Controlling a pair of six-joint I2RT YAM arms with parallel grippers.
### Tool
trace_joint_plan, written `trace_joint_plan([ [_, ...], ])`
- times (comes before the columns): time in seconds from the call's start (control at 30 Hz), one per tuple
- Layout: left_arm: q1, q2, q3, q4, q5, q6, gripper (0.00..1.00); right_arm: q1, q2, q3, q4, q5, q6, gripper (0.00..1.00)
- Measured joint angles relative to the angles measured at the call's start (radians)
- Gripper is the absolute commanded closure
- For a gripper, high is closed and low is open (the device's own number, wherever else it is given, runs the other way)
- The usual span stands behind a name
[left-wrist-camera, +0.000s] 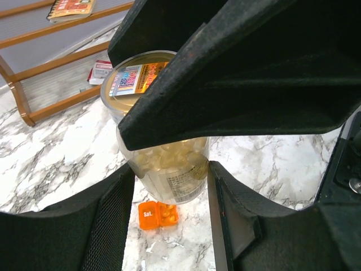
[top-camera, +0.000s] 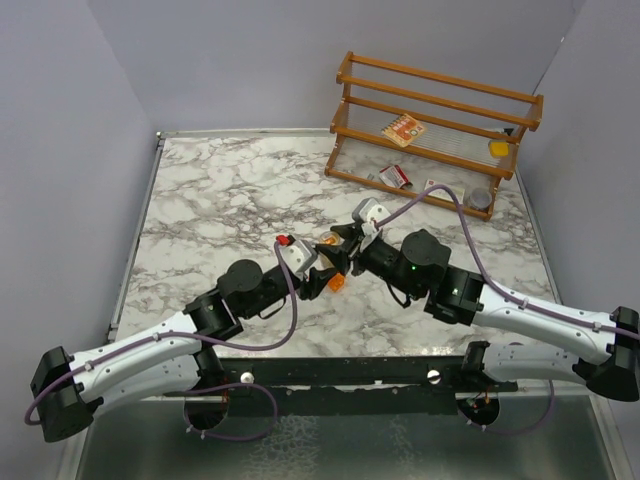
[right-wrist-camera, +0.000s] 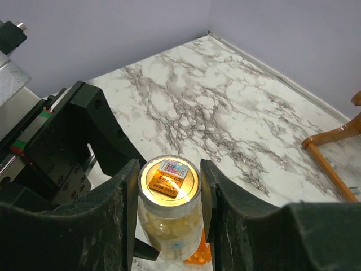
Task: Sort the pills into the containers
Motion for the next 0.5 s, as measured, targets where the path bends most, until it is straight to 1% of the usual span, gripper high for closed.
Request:
trace_joint_plan([
  [0.13, 0.001, 0.014, 0.000, 0.001, -0.021, 0.000, 1.00, 0.000, 0.016, 0.006, -0.005, 0.036, 0.004, 0.99],
  [0.17, 0.001, 0.016, 0.000, 0.012, -0.022, 0.000, 1.00, 0.000, 0.014, 0.006, -0.008, 0.043, 0.003, 0.94],
  [0.2, 0.001, 0.016, 0.000, 0.012, -0.022, 0.000, 1.00, -0.001, 0.010, 0.006, -0.018, 0.056, -0.001, 0.92],
  [0.23, 0.000, 0.016, 0.002, 0.040, -0.022, 0.000, 1.00, -0.003, 0.006, 0.004, -0.046, 0.069, -0.005, 0.92],
  [0.27, 0.000, 0.016, 0.011, 0.074, -0.022, 0.000, 1.00, -0.007, 0.005, -0.003, -0.069, 0.077, -0.008, 0.98],
  [0.3, 0.000, 0.011, 0.023, 0.072, -0.020, -0.003, 1.00, -0.009, 0.004, -0.010, -0.083, 0.099, -0.011, 0.99],
  [0.37, 0.000, 0.009, 0.030, 0.126, -0.026, -0.002, 1.00, -0.027, -0.002, -0.017, -0.129, 0.117, -0.016, 0.99],
  [0.5, 0.000, 0.002, 0.044, 0.213, -0.026, -0.010, 1.00, -0.021, -0.007, -0.036, -0.179, 0.121, -0.020, 0.99],
])
